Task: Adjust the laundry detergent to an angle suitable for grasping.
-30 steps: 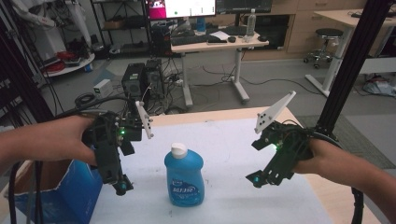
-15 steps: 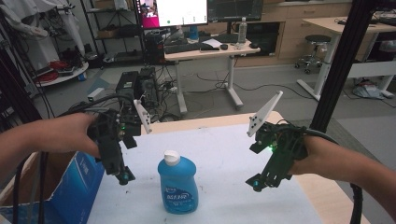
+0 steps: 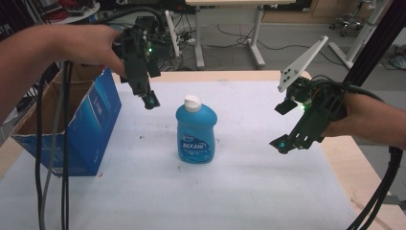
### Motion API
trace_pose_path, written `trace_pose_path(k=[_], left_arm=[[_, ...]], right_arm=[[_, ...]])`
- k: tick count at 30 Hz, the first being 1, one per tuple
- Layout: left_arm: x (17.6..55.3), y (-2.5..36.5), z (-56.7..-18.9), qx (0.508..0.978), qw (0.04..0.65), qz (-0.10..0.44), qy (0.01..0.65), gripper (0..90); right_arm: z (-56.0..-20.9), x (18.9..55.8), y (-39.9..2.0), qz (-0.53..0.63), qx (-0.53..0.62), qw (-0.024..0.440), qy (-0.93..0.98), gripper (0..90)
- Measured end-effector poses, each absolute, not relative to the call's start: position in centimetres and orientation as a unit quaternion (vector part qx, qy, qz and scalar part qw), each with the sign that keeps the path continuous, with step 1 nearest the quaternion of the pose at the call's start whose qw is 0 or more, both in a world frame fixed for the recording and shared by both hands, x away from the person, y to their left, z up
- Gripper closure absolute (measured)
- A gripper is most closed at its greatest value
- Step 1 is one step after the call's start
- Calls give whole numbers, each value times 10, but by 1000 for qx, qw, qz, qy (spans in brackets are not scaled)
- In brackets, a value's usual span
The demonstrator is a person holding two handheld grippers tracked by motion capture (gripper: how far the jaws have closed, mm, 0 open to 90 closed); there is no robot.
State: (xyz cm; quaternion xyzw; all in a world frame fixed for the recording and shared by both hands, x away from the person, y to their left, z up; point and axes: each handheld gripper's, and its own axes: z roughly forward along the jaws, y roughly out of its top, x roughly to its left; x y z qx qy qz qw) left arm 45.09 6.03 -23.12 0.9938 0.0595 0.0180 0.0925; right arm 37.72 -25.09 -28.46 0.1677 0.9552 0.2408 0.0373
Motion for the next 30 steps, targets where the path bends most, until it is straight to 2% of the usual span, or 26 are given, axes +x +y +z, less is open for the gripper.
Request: trace_pose_path(k=[17,30], left_arm=[[468,70,-230,992,111,14,66,23],[469,75,-233,993,100,14,64,23]], right_arm=[[-285,376,-248,241,157,28,957,11],[-286,377,-246,236,156,26,959,11]])
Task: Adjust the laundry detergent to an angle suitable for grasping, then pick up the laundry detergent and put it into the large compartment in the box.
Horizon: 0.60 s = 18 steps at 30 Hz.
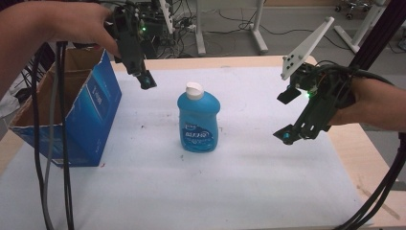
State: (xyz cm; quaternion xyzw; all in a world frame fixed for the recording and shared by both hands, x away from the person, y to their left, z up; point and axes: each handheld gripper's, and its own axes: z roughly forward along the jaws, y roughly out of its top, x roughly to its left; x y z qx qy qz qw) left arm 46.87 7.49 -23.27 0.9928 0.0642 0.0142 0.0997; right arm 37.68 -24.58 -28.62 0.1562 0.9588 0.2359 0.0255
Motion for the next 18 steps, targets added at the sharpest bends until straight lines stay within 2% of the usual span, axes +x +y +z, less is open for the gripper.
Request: trace_pose_path(k=[18], left_arm=[[458,74,-223,992,111,14,59,23]], right_arm=[[-289,378,-245,234,158,23,959,10]])
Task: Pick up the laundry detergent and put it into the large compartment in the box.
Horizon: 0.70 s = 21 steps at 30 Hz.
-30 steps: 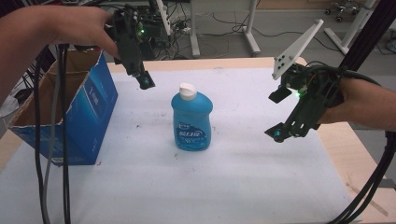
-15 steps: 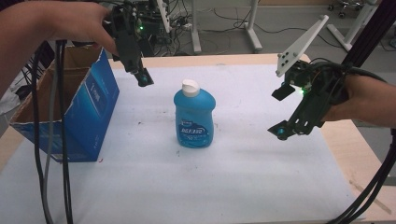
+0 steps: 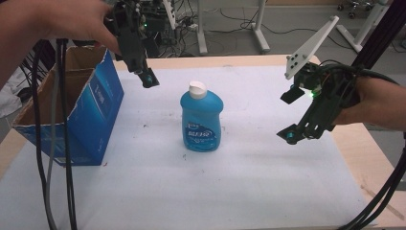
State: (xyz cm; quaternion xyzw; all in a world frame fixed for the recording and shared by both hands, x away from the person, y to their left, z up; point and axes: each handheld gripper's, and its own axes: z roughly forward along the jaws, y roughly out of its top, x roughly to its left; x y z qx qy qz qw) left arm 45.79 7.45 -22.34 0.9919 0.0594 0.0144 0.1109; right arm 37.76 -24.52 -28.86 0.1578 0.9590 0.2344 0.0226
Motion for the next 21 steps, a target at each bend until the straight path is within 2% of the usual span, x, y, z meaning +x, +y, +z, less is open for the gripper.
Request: trace_pose_path(k=[21], left_arm=[[433,36,-218,993,115,-16,11,22]], right_arm=[[-295,380,-247,238,158,15,958,10]])
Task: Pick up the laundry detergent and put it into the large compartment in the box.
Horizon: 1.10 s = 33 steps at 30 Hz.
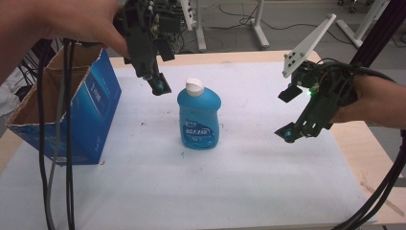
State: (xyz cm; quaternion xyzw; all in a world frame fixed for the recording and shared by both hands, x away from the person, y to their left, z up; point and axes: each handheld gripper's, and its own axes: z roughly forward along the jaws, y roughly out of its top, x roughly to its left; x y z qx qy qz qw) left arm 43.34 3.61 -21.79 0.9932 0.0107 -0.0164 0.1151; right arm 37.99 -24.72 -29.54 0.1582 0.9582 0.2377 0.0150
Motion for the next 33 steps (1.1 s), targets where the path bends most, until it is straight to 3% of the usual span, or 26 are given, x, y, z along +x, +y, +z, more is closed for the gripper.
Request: trace_pose_path(k=[33], left_arm=[[438,-8,-252,995,101,-22,-14,23]], right_arm=[[-298,382,-249,245,157,14,957,10]])
